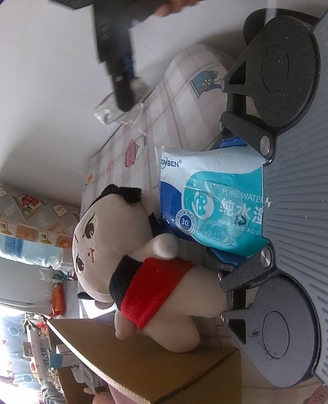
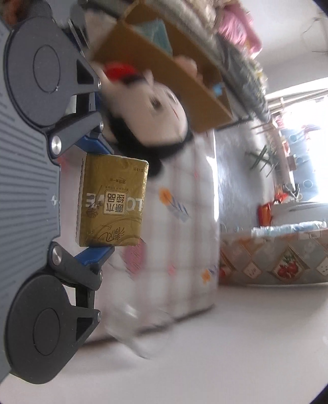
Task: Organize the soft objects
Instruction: 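Carry the wipes in the left gripper while the right gripper carries the gold pack over the box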
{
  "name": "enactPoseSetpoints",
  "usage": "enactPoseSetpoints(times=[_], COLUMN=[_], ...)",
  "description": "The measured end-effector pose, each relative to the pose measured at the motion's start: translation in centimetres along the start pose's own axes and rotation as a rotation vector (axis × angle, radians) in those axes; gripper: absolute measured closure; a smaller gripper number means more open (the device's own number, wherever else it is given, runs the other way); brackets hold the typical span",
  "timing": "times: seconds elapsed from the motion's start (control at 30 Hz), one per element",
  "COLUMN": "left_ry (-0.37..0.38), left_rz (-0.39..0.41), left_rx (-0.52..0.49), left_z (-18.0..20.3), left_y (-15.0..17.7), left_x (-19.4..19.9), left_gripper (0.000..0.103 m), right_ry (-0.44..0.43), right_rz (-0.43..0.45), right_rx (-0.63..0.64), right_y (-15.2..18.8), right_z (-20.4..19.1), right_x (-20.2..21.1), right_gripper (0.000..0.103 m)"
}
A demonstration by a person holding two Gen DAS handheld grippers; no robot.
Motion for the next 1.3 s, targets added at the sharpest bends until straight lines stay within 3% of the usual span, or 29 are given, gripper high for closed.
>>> enactPoseSetpoints(times=[0.27,0.57,0.83,1.03,1.17,1.3], left_ry=[0.02,0.056,-0.019,-0.113,-0.159,-0.179], left_rz=[0.033,0.15,0.309,0.358,0.329,0.222], left_rx=[0.001,0.037,0.089,0.183,0.235,0.305], left_z=[0.7,-0.4,-4.6,-10.6,-14.8,-18.8], left_y=[1.0,1.0,-1.5,-5.0,-6.9,-8.4], left_x=[2.6,9.7,18.0,20.1,18.9,14.7], left_gripper=[0.031,0.031,0.031,0.031,0.031,0.031], right_ry=[-0.182,-0.265,-0.383,-0.494,-0.55,-0.589], right_rz=[-0.005,0.054,0.184,0.251,0.262,0.231], right_rx=[-0.115,-0.12,0.007,0.056,0.059,0.062], right_y=[5.5,6.7,2.8,-1.9,-4.6,-6.3], right_z=[-3.4,-7.3,-13.7,-17.6,-19.5,-20.4], right_x=[-0.3,3.5,7.5,7.5,5.5,2.6], right_gripper=[0.027,0.027,0.027,0.027,0.027,0.027])
Point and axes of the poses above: each gripper's, at about its wrist camera, not at the fingertips, and x roughly against the way its jaws point, z to its right, y to its underside, the point moved 8 cm from there along -x, roughly the way its jaws point, and after that the axes turned 9 degrees about -z, right-handed, at the moved point
